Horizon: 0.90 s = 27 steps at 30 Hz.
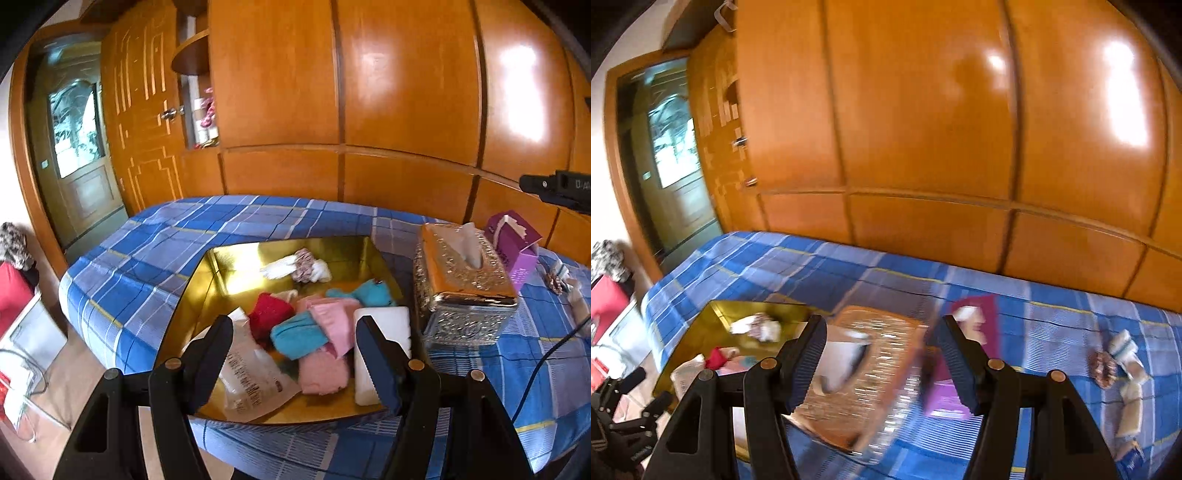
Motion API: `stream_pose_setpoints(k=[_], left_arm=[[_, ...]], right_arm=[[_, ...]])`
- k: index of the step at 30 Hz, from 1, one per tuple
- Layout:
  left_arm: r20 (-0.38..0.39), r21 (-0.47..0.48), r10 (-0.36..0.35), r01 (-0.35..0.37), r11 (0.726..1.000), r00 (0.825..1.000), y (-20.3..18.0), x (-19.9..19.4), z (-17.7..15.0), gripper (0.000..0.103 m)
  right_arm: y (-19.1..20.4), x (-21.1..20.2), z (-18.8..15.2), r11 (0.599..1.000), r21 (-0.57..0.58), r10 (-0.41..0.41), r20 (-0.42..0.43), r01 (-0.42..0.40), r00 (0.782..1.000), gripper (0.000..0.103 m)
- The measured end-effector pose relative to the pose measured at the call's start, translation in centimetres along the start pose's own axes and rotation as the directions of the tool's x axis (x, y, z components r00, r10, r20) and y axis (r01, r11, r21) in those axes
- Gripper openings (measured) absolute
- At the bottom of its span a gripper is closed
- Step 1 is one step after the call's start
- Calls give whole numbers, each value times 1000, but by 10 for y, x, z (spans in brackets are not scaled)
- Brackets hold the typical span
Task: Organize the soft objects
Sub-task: 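Move both open tools back over the bed toward the remaining items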
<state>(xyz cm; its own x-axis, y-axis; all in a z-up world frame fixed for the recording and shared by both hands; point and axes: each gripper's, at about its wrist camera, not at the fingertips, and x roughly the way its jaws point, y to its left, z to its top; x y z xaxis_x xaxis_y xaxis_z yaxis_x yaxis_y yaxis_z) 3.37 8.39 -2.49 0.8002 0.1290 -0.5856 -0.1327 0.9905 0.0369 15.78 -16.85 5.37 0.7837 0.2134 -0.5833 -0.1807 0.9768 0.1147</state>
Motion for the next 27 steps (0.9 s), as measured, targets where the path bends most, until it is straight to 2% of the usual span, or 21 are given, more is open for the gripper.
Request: stream_pose_setpoints(k=[6,12,15,18,19,22,25,27], left_arm=[[31,70,-43,41,997,999,-27,-7,14,72],[67,176,-141,128,976,988,-72,-18,37,72],[89,220,-207,183,958,974,-98,-25,52,72],[98,257,-276,243,935,956,-129,-32,68,72],[92,268,-307,273,924,947,-142,-33,74,72],[58,298,-390,357,885,919,-184,-34,88,72],[10,333,-456,427,841,890,-235,-34,95,72],[-23,353,-493,469,810,870,-268,-31,97,72]], right_arm=[[-65,-15,-11,991,89,-105,-1,105,994,63],[-150,-36,-25,943,213,-259,-18,257,966,63],[-203,-50,-36,883,323,-347,-36,340,937,63],[-257,-66,-50,793,431,-444,-73,430,893,63],[-280,-72,-57,750,469,-484,-92,466,871,63],[-326,-82,-77,659,542,-534,-151,521,832,63],[-361,-88,-100,585,587,-563,-202,560,801,63],[-375,-88,-115,553,615,-565,-221,563,795,63]])
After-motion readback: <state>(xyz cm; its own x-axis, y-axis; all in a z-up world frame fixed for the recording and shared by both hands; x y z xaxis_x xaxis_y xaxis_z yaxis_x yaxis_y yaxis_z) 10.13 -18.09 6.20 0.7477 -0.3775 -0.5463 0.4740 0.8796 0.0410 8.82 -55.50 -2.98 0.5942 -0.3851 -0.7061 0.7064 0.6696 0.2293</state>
